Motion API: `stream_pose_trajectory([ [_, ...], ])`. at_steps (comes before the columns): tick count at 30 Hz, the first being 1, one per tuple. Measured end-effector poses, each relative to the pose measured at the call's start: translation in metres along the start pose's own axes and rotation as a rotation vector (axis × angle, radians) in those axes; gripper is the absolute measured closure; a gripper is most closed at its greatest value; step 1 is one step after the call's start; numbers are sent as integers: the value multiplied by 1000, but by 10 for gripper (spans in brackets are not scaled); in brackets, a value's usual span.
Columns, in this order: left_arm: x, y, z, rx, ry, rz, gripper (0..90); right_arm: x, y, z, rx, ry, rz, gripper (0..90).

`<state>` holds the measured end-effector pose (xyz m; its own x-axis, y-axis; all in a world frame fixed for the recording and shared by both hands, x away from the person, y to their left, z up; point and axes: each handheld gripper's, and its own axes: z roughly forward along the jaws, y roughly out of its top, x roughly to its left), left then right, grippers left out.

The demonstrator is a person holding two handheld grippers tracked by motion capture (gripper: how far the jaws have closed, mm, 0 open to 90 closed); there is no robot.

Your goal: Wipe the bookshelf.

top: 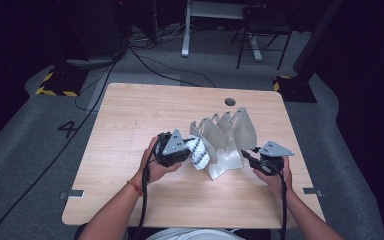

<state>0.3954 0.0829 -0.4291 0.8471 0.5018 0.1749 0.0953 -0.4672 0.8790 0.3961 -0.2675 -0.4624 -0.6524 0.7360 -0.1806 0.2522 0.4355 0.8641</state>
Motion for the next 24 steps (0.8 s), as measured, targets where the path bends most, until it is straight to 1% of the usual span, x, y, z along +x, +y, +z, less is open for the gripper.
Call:
stream_pose_trajectory([
  [1, 1, -4, 3, 20, 5, -4, 747, 0, 0, 0, 1, 3, -1, 640],
  [2, 1, -7, 5, 26, 3, -18, 747, 0, 0, 0, 3, 5, -1, 640],
  [3, 3, -12, 8, 36, -8, -42, 747, 0, 0, 1, 3, 7, -3, 639],
  [4, 4, -16, 11, 50, -14, -56, 746, 0, -1, 1, 4, 10, -3, 639],
  [5, 4, -16, 11, 50, -14, -56, 746, 0, -1, 1, 7, 14, -3, 639],
  [6, 2, -21, 16, 85, -10, -56, 746, 1, -1, 1, 7, 17, -2, 639],
  [7, 1, -23, 18, 99, -18, -59, 746, 0, -1, 1, 6, 18, -4, 639],
  [10, -7, -27, 26, 147, -34, -38, 746, 0, -1, 1, 5, 22, -9, 639],
  [11, -9, -27, 27, 151, -36, -31, 747, 1, -1, 0, 5, 25, -6, 639],
  [13, -10, -25, 26, 147, -35, -31, 747, 1, -1, 0, 5, 27, -4, 639],
  [14, -11, -19, 22, 128, -30, -23, 747, 1, -1, 0, 3, 28, -10, 643],
  [16, -12, -11, 15, 82, -25, -28, 747, 1, -1, 0, 2, 28, -13, 643],
  [17, -14, -6, 11, 58, -22, -20, 747, 1, -1, 0, 2, 27, -14, 643],
  [20, -19, 10, 0, -18, -25, -9, 747, 1, -1, 1, 5, 28, -15, 643],
  [21, -20, 15, -3, -38, -25, 3, 746, 1, -1, 1, 5, 29, -15, 643],
  [24, -24, 26, -10, -96, -23, 10, 745, 1, -1, 1, 7, 32, -14, 641],
])
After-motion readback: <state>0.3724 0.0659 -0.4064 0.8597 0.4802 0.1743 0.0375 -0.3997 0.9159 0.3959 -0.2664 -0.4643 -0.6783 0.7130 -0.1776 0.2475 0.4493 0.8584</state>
